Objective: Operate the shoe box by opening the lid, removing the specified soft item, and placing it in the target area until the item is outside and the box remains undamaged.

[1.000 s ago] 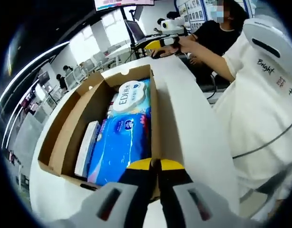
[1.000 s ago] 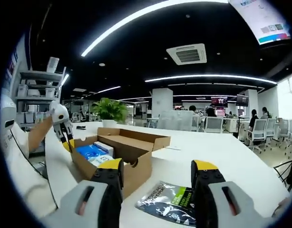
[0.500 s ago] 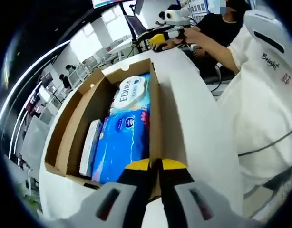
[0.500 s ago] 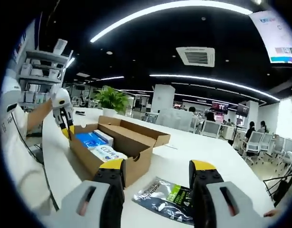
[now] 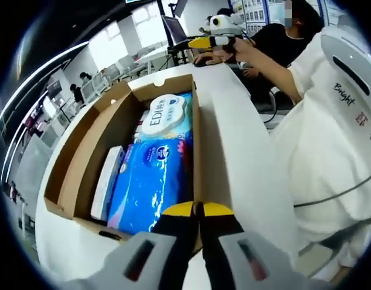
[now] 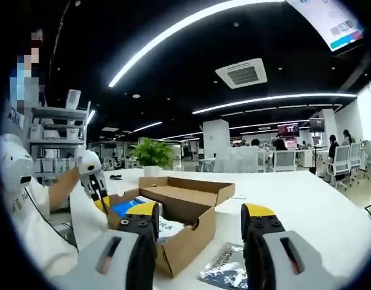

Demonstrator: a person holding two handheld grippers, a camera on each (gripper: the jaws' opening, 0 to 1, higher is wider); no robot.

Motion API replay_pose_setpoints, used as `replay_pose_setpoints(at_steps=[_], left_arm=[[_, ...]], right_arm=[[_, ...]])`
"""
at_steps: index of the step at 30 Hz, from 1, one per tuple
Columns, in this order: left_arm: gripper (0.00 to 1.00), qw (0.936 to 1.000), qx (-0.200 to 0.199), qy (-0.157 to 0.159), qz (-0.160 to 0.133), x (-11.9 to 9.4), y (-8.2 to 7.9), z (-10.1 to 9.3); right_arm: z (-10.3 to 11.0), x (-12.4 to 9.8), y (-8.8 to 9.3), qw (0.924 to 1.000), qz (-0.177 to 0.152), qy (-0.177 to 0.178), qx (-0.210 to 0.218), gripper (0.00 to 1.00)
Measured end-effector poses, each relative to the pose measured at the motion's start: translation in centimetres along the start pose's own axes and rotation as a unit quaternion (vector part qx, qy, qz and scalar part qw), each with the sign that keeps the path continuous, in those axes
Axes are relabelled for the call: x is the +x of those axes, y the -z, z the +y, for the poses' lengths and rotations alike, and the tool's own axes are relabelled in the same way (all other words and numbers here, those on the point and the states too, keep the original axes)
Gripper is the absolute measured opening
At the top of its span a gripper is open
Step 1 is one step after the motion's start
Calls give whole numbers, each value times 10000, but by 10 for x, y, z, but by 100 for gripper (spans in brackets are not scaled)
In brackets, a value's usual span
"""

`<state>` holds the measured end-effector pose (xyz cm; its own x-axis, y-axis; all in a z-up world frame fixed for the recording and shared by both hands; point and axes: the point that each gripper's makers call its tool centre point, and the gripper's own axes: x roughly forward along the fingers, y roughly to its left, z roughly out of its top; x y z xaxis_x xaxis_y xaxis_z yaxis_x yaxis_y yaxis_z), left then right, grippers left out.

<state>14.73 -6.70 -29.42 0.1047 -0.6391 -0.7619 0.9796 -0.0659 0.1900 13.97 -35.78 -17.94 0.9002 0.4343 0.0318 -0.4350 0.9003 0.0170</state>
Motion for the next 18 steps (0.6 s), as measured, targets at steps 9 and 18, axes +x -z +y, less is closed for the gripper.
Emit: replay_pose_setpoints(at_steps=[9,18], left_arm=[[2,9997,-76,223,-116,1,0,0],[2,9976,-611,165,281,5,3,2]], right_arm=[[3,3,-11,9979,375,-199,-496,54],[21,20,-31,9924,472,-654,-927,52]])
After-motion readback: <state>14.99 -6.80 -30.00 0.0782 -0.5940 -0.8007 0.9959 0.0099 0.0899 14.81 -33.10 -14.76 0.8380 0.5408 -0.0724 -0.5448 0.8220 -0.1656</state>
